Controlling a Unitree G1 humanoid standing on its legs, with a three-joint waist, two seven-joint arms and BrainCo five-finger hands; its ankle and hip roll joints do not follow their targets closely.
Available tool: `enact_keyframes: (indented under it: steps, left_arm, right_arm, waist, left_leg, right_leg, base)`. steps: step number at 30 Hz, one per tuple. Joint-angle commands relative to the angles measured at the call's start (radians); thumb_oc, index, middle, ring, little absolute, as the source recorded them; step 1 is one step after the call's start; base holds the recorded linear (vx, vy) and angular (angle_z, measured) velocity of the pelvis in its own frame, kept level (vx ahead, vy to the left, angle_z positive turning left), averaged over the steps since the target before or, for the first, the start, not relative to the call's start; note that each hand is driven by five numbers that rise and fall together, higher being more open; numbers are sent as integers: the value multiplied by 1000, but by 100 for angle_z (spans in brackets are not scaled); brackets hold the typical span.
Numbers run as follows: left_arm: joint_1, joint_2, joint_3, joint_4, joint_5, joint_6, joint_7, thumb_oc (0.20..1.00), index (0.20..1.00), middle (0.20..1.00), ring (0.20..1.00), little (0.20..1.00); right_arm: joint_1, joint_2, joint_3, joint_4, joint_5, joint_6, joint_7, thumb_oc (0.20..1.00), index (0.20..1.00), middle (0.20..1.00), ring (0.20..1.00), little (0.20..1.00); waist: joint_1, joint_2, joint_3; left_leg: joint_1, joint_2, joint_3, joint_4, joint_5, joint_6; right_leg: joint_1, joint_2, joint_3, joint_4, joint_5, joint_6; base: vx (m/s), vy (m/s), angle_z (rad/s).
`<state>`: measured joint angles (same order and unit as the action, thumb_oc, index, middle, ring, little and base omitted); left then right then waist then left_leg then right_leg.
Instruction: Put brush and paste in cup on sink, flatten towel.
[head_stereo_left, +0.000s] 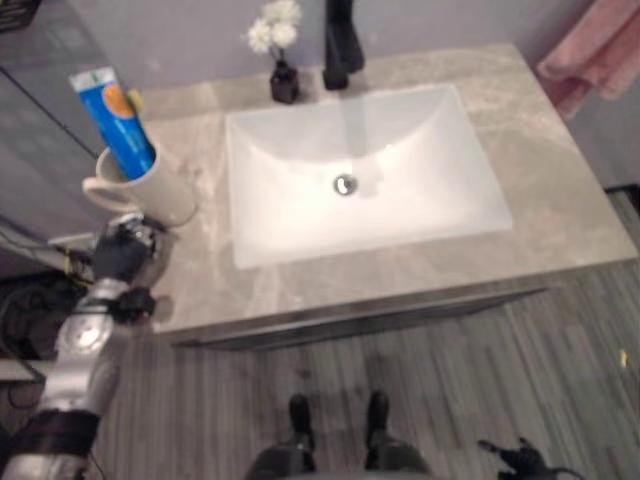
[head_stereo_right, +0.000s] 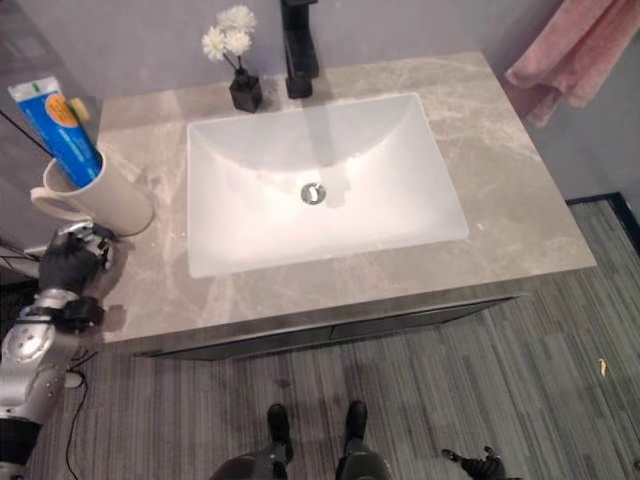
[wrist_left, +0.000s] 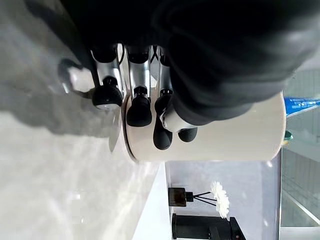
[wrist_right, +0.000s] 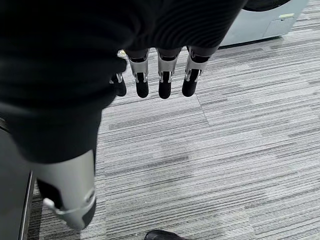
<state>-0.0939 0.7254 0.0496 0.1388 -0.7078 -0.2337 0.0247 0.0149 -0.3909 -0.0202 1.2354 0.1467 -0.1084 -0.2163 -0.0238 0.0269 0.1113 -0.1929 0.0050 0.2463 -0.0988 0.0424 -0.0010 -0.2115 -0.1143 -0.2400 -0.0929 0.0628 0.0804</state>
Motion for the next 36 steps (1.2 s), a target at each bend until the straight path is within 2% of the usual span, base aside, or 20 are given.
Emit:
enact_keyframes:
  steps: [1,11,25,29,36]
  left_arm:
    - [-46,29,26,23,19,-33,36,200,200,200,200,200]
    - [-130,14,28,59,30,-43,105,200,200,200,200,200]
    - [97,-21,67,-179,26,-10,2,200,200,200,200,200]
    - [106,-18,68,-196,20,-8,-11,200,200,200,200,200]
    - [9,-27,48,-130,52,-16,40,200,200,200,200,200]
  right_arm:
    - [-30,0,34,13,-26,-1,-24,1000,1000,1000,1000,1000]
    - [-51,8,52,9,-21,1,-31,1000,1000,1000,1000,1000]
    - [-34,17,35,22,-40,-2,-17,1000,1000,1000,1000,1000]
    - [-29,15,33,23,-44,-5,-14,1000,1000,1000,1000,1000]
    - [-28,10,43,14,-41,-8,-11,1000,1000,1000,1000,1000]
  waist:
    - [-27,-18,-1]
    - [-29,-31,0]
    - [-4,-25,-14]
    - [-3,-22,-17]
    - [-14,-18,-15]
  left_leg:
    - [-17,69,-114,12,-27,-46]
    - [-43,78,-104,12,-23,-49]
    - [8,91,-90,12,-35,-52]
    - [12,91,-88,12,-35,-53]
    - [-8,89,-87,12,-30,-55]
  right_leg:
    - [7,-74,-26,6,27,82]
    - [-33,-65,-2,6,32,84]
    - [7,-57,2,6,14,74]
    - [10,-58,0,6,13,74]
    - [-9,-58,-5,6,19,75]
  base:
    - [40,-3,-11]
    - [33,-8,-8]
    - [4,-7,-3]
    - [-9,-11,-4]
    - [0,0,0]
